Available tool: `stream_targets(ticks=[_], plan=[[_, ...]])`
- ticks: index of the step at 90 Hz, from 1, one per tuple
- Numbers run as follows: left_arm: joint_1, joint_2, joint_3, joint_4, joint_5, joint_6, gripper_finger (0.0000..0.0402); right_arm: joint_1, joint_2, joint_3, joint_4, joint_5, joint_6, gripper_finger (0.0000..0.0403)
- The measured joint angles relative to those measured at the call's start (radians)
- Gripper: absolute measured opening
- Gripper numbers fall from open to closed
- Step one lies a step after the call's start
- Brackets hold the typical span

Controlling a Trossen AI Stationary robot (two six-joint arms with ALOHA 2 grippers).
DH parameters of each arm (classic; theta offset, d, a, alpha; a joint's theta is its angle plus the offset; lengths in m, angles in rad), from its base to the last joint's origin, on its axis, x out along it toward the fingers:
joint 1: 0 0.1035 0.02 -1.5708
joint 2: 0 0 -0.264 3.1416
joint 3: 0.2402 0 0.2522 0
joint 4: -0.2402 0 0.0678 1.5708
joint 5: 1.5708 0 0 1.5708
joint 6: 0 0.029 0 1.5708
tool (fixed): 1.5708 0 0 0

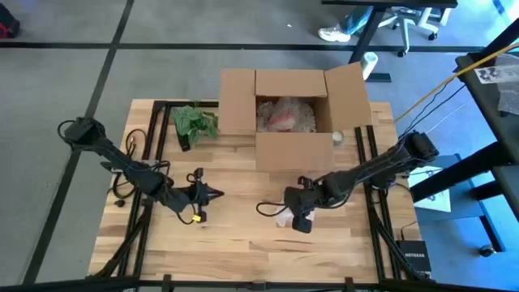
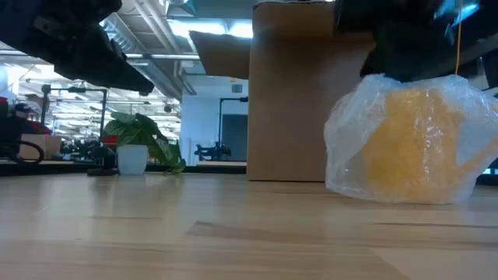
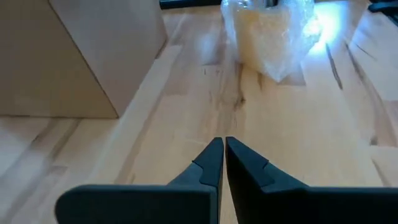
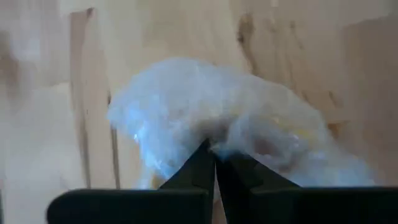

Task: Wrap mug
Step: Wrap the yellow mug with the bubble wrap

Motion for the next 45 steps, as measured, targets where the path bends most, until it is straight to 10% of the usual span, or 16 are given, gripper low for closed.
stream_targets(ticks=[45], plan=[[0.000, 0.000, 0.000, -0.011, 0.000, -0.001, 0.0000, -0.020, 0.019, 0.082, -0.088, 0.019, -0.036, 0.0000]])
